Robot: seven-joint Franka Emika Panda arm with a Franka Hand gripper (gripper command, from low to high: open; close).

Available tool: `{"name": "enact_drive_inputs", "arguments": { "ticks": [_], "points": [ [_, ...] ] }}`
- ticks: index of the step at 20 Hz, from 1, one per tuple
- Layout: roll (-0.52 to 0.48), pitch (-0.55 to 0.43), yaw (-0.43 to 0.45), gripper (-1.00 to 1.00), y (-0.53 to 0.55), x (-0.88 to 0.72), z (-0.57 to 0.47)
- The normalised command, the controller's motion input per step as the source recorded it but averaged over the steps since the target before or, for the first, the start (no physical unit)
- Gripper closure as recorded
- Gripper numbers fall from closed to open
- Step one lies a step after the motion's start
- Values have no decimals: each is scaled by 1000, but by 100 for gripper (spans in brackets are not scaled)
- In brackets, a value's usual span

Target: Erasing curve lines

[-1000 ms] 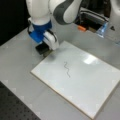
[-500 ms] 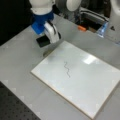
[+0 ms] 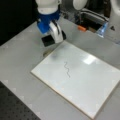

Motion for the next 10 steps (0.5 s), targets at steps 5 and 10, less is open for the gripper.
{"name": "enact_drive_inputs", "arguments": {
  "ticks": [5,10],
  "points": [
    [14,-313,-306,100,385,-237,-229],
    [99,-362,-334,100,256,-200,-188]
  ]
}}
